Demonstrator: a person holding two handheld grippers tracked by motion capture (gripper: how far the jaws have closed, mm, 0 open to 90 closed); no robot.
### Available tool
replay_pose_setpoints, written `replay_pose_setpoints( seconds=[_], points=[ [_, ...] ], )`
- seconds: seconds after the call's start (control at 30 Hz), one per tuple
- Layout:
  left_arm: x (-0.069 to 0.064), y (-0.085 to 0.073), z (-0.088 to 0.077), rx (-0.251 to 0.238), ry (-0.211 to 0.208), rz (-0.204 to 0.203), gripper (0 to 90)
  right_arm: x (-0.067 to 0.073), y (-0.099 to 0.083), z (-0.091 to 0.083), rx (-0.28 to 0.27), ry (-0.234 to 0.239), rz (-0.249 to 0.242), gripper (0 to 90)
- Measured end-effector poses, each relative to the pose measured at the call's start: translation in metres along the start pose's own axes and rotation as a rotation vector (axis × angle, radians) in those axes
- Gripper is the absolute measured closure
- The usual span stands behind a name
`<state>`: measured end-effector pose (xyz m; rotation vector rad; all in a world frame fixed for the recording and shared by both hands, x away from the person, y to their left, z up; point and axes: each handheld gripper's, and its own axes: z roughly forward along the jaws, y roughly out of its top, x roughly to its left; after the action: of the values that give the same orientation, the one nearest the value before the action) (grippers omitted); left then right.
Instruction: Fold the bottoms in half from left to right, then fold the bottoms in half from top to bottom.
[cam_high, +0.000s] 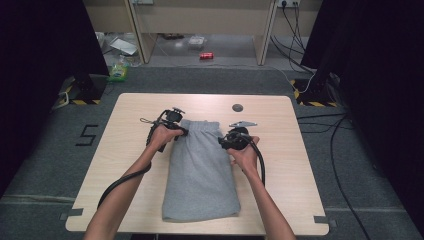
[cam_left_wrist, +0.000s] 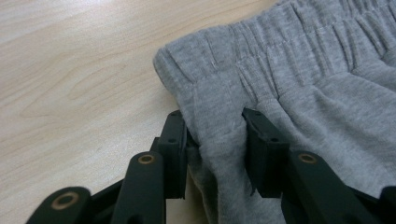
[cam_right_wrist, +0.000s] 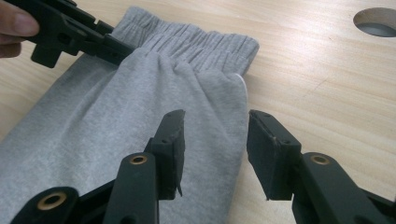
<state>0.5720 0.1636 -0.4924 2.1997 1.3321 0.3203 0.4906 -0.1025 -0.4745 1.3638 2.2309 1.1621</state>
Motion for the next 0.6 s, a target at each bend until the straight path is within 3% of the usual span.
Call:
replay_pose_setpoints(
  seconds=[0.6],
  points=[
    [0.0,-0.001,0.0,-0.007,0.002,-0.003,62.1,-0.013,0.011,0.022,0.009,-0.013,0.048,52.6]
  ],
)
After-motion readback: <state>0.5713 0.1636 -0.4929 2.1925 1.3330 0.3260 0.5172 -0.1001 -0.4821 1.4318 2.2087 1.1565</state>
